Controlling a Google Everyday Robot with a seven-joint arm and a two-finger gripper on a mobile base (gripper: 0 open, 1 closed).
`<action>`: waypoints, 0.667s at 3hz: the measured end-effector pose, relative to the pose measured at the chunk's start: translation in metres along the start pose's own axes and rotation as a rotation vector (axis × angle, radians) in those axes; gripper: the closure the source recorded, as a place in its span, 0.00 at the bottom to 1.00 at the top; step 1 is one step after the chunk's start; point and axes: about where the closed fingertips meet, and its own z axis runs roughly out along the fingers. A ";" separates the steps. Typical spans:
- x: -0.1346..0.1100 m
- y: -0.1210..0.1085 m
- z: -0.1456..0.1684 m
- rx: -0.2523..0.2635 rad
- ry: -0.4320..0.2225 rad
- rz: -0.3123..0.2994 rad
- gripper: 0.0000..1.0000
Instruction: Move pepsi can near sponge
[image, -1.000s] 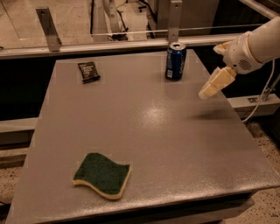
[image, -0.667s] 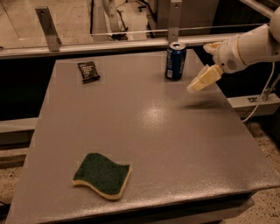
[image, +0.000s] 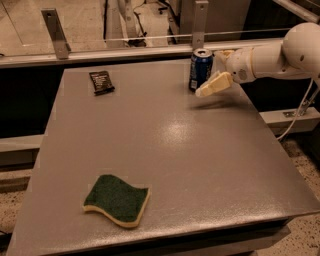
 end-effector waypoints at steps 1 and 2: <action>0.000 -0.010 0.017 -0.018 -0.062 0.048 0.00; -0.001 -0.006 0.027 -0.069 -0.100 0.140 0.18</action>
Offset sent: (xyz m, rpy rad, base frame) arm 0.0182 0.0213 -0.0111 0.2703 0.2020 0.0045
